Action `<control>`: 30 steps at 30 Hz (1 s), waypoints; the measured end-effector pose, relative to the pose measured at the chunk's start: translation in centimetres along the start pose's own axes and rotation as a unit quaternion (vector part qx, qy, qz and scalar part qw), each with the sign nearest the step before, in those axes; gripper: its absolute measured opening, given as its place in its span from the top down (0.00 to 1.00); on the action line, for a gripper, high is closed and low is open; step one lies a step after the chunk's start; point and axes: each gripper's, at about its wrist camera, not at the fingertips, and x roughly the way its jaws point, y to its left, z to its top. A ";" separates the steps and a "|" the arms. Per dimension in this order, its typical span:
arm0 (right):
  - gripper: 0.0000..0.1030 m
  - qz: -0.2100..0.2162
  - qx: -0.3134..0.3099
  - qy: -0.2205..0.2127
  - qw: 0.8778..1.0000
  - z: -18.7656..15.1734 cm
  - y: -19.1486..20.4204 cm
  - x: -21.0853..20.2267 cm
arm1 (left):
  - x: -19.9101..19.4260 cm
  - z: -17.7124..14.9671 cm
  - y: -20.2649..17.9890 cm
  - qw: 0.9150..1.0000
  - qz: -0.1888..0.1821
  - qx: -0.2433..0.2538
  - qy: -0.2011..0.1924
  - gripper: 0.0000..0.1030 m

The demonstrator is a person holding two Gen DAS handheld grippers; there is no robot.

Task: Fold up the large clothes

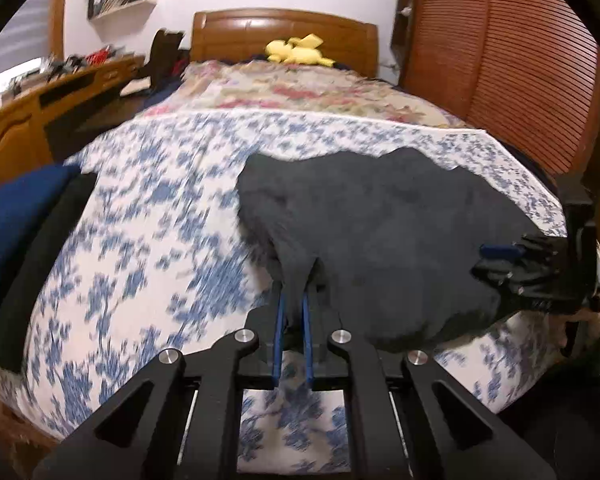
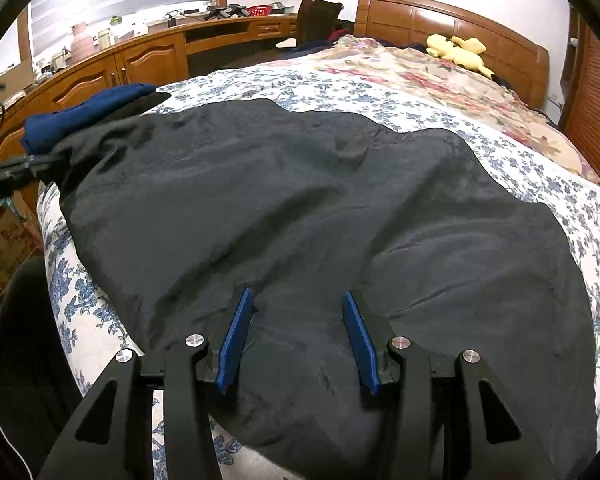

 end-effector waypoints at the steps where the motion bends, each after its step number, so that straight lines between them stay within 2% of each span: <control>1: 0.52 0.000 -0.001 0.000 1.000 -0.1 0.0 -0.1 | -0.1 0.3 -0.5 1.000 0.000 0.005 -0.003 0.92; 7: 0.52 -0.003 -0.005 -0.004 1.000 -0.3 0.1 -0.4 | -0.2 1.3 -2.7 0.999 0.002 0.034 -0.015 0.92; 15: 0.52 -0.007 -0.011 -0.008 1.000 -0.5 0.3 -0.9 | 0.0 1.7 -3.7 0.999 0.004 0.042 -0.016 0.93; 27: 0.52 0.000 0.006 -0.020 1.000 -1.5 -0.4 -2.5 | -0.8 4.6 -8.3 0.994 0.004 0.094 -0.049 0.93; 30: 0.52 -0.009 0.010 -0.021 1.000 -1.7 -0.7 -2.8 | -0.8 5.0 -9.1 0.993 -0.003 0.103 -0.055 0.93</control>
